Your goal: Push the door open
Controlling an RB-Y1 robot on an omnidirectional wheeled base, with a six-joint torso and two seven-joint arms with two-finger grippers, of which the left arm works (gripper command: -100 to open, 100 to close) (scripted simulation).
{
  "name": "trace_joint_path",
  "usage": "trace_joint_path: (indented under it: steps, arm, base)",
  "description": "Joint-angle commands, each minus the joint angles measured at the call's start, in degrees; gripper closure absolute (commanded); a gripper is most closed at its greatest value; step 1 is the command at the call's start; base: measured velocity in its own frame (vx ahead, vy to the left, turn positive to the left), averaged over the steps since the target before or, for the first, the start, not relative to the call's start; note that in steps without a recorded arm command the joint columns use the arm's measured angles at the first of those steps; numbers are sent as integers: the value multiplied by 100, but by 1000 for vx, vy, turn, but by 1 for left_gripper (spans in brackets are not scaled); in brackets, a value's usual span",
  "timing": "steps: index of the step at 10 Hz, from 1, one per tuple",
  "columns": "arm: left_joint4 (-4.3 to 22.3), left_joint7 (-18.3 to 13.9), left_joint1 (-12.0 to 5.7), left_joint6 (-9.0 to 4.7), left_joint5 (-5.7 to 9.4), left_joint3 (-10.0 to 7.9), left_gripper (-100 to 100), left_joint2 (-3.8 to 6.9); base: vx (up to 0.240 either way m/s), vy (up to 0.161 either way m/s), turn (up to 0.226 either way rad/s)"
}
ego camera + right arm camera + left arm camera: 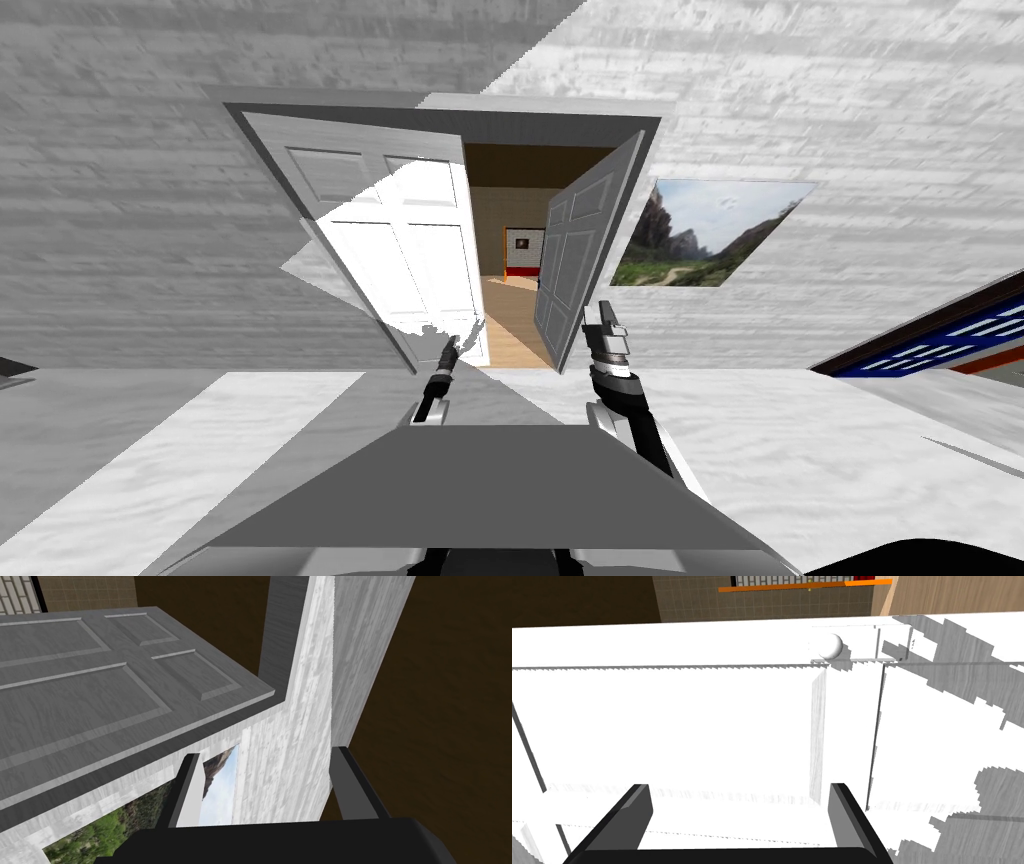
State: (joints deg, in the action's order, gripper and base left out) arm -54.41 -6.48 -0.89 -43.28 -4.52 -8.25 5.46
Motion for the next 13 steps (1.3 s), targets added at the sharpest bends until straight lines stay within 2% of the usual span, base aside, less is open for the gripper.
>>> trace_joint_path:
  steps: [1, 3, 4, 6, 7, 8, 9, 13]
  arm:
    - [270, 4, -112, -40, -3, -24, -100, -13]
    - [572, -4, -232, -79, -5, -51, -100, -18]
    - [572, -4, -232, -79, -5, -51, -100, -18]
    - [865, -12, -349, -117, -7, -76, -100, -24]
    - [865, -12, -349, -117, -7, -76, -100, -24]
    - [985, -15, -396, -132, -7, -86, -100, -28]
    - [1225, -21, -492, -164, -9, -107, -100, -35]
    - [1588, -30, -636, -211, -12, -139, -100, -50]
  base:
    - [83, 18, -71]
    - [101, 36, -70]
    - [53, 26, -10]
    - [55, 22, -51]
    - [47, 23, -20]
    - [47, 23, -35]
    - [106, 46, -77]
    - [80, 30, -43]
